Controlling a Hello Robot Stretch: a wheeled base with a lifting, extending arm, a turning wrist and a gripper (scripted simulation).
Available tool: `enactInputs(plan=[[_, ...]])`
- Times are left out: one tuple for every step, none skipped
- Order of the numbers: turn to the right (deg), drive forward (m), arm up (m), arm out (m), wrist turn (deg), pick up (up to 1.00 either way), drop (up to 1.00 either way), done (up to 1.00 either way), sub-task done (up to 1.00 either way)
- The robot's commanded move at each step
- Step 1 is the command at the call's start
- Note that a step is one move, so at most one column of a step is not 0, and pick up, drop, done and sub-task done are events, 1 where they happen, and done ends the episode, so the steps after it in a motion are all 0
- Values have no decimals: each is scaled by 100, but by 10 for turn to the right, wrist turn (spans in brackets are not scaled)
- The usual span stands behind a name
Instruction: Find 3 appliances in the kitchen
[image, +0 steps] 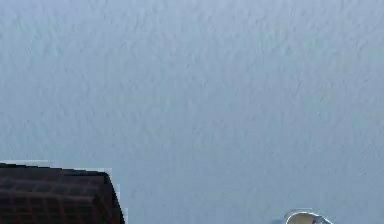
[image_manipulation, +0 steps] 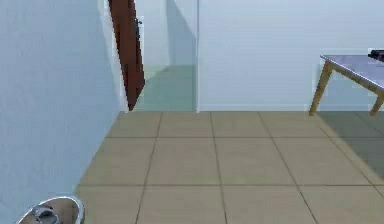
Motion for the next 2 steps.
enactInputs(plan=[[450, 0, 0, 0, 0, 0, 0, 0, 0], [420, 0, 0, 0, 0, 0, 0, 0, 0]])
